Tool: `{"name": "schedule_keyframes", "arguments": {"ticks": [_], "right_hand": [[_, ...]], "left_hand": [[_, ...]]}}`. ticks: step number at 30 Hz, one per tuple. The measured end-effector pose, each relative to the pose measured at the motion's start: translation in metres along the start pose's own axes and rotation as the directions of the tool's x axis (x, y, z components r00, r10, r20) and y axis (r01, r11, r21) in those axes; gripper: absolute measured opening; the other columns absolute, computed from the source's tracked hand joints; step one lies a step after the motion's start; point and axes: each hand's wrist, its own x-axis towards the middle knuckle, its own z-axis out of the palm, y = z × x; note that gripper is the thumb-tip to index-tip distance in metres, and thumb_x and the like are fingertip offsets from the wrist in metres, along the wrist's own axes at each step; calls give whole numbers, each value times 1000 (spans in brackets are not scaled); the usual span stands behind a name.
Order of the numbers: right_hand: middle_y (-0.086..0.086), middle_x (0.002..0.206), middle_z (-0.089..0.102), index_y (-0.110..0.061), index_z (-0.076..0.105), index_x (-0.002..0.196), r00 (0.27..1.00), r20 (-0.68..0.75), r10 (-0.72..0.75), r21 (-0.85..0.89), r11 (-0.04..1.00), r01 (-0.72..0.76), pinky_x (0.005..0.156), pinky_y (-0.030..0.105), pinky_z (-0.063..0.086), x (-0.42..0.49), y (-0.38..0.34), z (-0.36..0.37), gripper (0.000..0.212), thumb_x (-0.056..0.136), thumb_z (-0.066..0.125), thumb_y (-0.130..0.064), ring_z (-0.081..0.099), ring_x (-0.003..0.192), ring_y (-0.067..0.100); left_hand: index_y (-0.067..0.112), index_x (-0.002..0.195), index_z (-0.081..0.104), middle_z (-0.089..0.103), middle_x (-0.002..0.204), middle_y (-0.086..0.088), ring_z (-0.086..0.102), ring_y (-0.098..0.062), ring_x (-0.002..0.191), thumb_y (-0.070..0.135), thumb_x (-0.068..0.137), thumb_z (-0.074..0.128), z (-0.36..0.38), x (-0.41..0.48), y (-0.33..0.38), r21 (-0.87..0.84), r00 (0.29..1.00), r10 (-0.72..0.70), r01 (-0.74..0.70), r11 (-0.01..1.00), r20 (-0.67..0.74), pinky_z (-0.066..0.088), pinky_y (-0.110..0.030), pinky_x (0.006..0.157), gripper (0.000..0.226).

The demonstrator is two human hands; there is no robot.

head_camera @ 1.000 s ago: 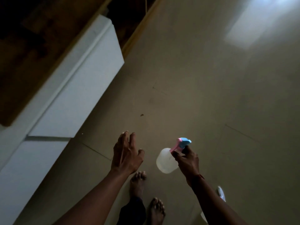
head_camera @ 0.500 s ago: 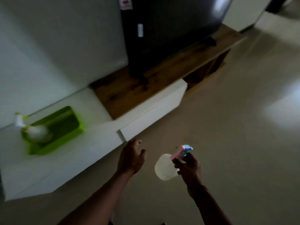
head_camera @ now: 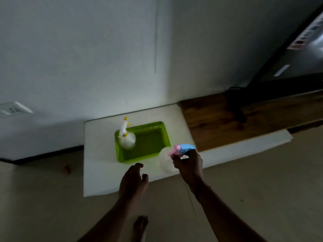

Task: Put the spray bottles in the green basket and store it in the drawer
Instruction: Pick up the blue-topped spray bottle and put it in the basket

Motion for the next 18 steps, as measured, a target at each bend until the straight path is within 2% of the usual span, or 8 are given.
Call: {"name": "schedule_keyframes", "arguments": {"ticks": [2,5,7,13,18], "right_hand": [[-1,85,72,-23,72,93,1000,26,9,-32,999,-8,72,49,59,22,-11,36,15,79,76,-19,71,66,22],[-5,92,74,-23,68,100,998,58,4,-128,992,4,79,46,59,48,-19,80,22,80,75,-24,72,80,19],[-1,95,74,-19,67,102,998,65,24,-163,987,-13,80,48,58,62,-17,104,24,80,75,-24,71,86,22],[-2,90,70,-18,66,93,998,53,38,-259,966,-23,77,51,58,88,-1,149,18,79,77,-21,71,82,27],[8,104,73,-9,68,101,986,120,118,-328,942,-73,79,48,58,94,17,167,26,79,78,-19,71,88,31]], "left_hand": [[19,127,53,64,127,-5,59,-23,116,25,87,58,-16,18,-22,-11,999,-28,28,1000,18,46,-34,95,41],[19,131,52,65,126,-5,60,-21,116,24,87,58,-32,40,-45,-46,999,-20,22,999,48,47,-36,97,44],[17,132,52,67,123,-7,62,-21,113,22,87,59,-38,52,-57,-74,999,-11,13,997,32,49,-37,96,45],[16,126,56,72,112,-6,68,-20,100,20,87,60,-42,80,-76,-141,999,13,-19,990,-45,55,-36,88,40],[18,122,57,72,106,-3,68,-17,92,22,87,60,-40,95,-82,-172,999,13,-20,985,-41,56,-34,83,35]]}}
